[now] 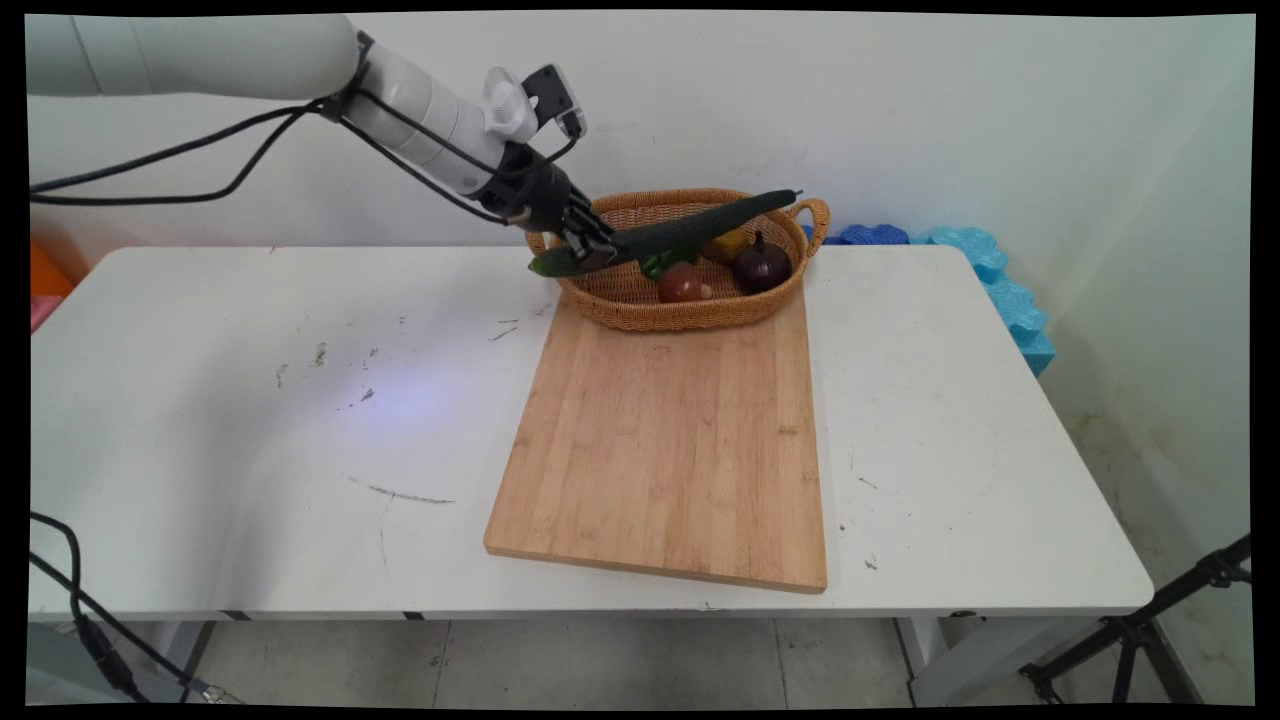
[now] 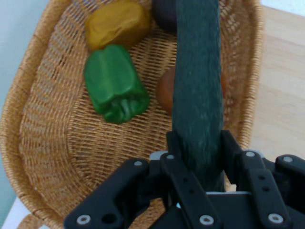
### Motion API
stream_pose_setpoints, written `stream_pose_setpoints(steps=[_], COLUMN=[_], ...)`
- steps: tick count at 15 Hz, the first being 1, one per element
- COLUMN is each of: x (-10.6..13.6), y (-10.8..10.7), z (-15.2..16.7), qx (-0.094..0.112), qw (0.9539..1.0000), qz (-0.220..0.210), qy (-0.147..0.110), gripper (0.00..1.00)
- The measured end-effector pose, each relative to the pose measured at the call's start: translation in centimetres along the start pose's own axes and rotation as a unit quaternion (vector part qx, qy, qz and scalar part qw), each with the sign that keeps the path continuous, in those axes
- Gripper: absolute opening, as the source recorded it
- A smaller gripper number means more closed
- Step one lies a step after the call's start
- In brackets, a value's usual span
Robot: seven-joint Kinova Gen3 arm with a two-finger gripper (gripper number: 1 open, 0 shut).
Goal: Place the picked object in the vegetable basket
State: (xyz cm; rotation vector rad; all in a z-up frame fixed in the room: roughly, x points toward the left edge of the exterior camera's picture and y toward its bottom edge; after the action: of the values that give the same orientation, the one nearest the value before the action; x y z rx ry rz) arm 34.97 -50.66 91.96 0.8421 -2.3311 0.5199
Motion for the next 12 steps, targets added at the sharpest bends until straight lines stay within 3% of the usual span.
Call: stream_pose_setpoints(steps=[9,10,12], x=[0.4,0.4,0.3], y=[-1.6,-1.6,-1.8], z=[5.4,5.9,6.6], qx=[0.004,0.004,0.004], qw=[0.9997,0.9997,0.9997], qz=[-0.025,-0.024,-0.023], qy=[-0.006,-0.005,-0.004], gripper=[0.00,1.00,1.00])
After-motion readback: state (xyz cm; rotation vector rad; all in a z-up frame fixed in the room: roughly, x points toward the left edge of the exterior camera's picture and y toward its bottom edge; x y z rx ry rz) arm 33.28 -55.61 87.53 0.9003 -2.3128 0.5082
